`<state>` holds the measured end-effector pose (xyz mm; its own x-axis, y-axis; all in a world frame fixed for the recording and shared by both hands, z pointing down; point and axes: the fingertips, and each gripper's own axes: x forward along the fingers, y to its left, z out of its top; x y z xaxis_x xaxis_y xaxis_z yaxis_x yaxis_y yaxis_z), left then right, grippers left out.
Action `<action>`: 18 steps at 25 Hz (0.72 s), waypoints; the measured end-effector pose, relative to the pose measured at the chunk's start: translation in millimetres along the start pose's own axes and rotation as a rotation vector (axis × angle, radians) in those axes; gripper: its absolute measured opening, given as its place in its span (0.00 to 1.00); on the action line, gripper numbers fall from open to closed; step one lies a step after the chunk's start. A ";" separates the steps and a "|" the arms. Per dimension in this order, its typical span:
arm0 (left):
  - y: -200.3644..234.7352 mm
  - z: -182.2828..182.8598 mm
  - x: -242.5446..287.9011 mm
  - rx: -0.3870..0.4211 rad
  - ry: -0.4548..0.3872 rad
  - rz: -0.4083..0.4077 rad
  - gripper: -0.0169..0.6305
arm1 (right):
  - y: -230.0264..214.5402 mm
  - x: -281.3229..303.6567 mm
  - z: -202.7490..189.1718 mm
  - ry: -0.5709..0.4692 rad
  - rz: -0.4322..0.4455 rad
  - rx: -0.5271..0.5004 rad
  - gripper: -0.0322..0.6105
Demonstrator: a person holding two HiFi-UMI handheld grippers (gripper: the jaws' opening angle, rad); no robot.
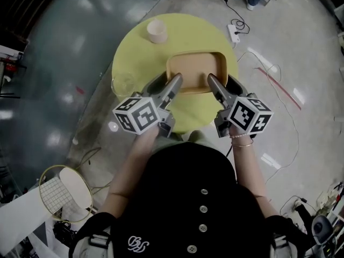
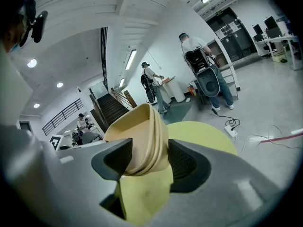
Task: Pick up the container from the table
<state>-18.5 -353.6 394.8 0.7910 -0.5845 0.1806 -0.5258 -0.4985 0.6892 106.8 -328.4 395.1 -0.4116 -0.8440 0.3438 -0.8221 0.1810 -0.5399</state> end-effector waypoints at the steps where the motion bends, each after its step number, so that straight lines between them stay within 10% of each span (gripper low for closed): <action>1: -0.9 1.5 -0.6 0.001 -0.006 -0.001 0.32 | 1.1 -0.7 1.2 -0.006 0.002 -0.001 0.40; 18: -0.9 5.9 -0.7 -0.015 -0.037 -0.005 0.32 | -0.6 -7.7 5.6 -0.038 -0.054 -0.012 0.28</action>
<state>-20.4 -356.5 389.9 0.7817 -0.6050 0.1513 -0.5165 -0.4921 0.7008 112.7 -324.9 388.6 -0.3515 -0.8711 0.3430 -0.8473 0.1401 -0.5123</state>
